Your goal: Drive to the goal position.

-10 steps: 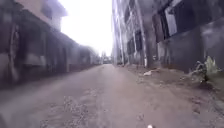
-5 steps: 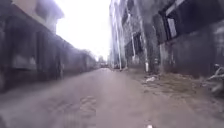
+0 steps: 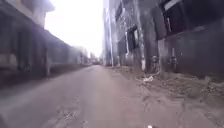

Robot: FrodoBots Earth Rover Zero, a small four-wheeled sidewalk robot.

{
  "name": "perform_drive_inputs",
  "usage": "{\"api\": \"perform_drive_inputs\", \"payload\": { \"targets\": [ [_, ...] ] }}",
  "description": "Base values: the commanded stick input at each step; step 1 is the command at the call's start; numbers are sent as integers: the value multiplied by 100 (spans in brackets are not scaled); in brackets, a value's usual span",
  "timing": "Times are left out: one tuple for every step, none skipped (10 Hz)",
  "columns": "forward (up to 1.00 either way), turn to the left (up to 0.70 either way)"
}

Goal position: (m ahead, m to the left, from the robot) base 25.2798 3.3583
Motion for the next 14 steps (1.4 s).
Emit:
{"api": "perform_drive_inputs", "payload": {
  "targets": [
    [100, 0],
    [100, 2],
    [100, 20],
    [100, 27],
    [100, 27],
    [100, 27],
    [100, 0],
    [100, 0],
    [100, 0],
    [100, 0],
    [100, 0],
    [100, 0],
    [100, 0],
    [100, 0]
  ]
}}
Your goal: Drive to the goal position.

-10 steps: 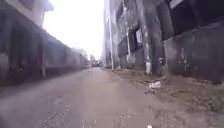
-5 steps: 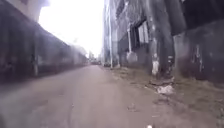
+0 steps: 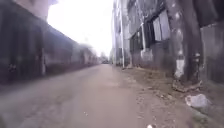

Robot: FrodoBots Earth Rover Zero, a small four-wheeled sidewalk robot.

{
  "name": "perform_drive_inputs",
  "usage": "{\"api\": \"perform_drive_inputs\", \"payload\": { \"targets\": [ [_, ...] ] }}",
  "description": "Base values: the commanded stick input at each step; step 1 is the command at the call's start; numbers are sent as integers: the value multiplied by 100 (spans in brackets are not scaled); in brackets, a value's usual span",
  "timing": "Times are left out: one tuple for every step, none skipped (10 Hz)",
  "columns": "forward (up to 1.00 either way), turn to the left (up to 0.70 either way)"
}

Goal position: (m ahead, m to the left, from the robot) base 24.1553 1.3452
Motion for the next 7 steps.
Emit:
{"api": "perform_drive_inputs", "payload": {
  "targets": [
    [100, 0],
    [100, 0],
    [100, 0],
    [100, 0],
    [100, 0],
    [100, 0],
    [100, 0]
  ]
}}
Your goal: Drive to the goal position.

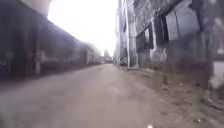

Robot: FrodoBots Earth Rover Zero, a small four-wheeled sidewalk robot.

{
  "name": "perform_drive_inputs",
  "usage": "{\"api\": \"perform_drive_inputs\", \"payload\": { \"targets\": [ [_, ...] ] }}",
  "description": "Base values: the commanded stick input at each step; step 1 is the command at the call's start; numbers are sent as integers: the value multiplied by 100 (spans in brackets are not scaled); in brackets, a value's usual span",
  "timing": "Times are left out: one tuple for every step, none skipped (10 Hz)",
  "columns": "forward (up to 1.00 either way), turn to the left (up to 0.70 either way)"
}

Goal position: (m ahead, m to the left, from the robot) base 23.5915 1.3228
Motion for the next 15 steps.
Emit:
{"api": "perform_drive_inputs", "payload": {
  "targets": [
    [100, 0],
    [100, 0],
    [100, 0],
    [100, 0],
    [100, 0],
    [100, 0],
    [100, 0],
    [100, 0],
    [100, 0],
    [100, 0],
    [100, 0],
    [100, 0],
    [100, 0],
    [100, 0],
    [100, 0]
  ]
}}
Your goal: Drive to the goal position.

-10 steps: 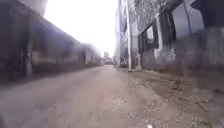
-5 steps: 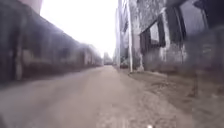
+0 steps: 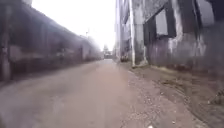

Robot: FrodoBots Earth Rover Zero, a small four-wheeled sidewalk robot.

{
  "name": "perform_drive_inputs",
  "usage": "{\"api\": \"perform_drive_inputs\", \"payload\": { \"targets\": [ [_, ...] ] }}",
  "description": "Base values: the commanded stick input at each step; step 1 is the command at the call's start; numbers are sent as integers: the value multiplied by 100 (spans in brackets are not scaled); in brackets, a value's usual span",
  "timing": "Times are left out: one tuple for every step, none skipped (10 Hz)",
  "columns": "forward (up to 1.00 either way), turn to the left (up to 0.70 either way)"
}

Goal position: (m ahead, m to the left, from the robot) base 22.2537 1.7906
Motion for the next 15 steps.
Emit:
{"api": "perform_drive_inputs", "payload": {
  "targets": [
    [100, 0],
    [100, 0],
    [100, 0],
    [100, 0],
    [100, 0],
    [100, 0],
    [100, 0],
    [100, 0],
    [100, -6],
    [100, -25],
    [100, -27],
    [100, -17],
    [100, 0],
    [100, 0],
    [100, 0]
  ]
}}
